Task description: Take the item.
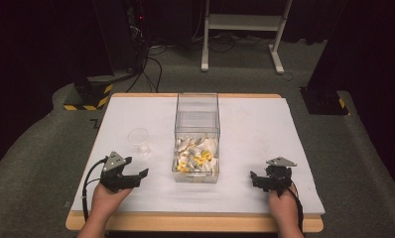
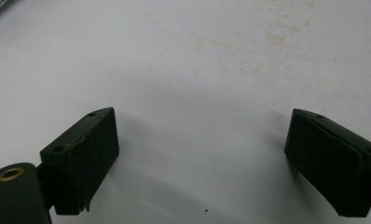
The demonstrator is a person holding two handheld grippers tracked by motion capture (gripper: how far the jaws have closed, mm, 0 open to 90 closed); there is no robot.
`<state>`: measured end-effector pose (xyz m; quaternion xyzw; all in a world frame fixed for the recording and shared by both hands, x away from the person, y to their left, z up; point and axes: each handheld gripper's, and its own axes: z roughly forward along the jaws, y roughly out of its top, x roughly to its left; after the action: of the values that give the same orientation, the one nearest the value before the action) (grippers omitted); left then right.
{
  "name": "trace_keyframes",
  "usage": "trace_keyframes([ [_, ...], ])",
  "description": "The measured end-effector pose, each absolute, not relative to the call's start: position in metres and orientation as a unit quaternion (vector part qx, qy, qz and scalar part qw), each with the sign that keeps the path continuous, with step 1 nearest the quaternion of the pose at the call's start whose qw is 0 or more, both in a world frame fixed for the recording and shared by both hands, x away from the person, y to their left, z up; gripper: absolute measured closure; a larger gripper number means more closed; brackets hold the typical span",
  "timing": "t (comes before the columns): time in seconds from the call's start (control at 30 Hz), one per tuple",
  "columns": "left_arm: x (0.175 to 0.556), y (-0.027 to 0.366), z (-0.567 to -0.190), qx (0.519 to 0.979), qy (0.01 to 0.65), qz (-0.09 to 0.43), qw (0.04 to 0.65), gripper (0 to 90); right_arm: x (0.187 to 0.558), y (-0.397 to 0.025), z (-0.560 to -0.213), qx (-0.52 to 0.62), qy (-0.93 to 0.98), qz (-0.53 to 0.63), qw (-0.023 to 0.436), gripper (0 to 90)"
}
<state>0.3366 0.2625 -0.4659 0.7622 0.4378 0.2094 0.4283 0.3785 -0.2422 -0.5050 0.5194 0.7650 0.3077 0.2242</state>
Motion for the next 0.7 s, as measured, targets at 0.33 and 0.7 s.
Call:
trace_keyframes([
  [0.33,0.339,0.250,-0.460,0.774,0.420,0.208,0.425,19.3,0.378,-0.242,-0.505,0.519,0.765,0.307,0.224,9.5],
  [0.7,0.342,0.234,-0.454,0.777,0.409,0.202,0.433,19.9,0.378,-0.242,-0.505,0.519,0.765,0.308,0.225,9.6],
])
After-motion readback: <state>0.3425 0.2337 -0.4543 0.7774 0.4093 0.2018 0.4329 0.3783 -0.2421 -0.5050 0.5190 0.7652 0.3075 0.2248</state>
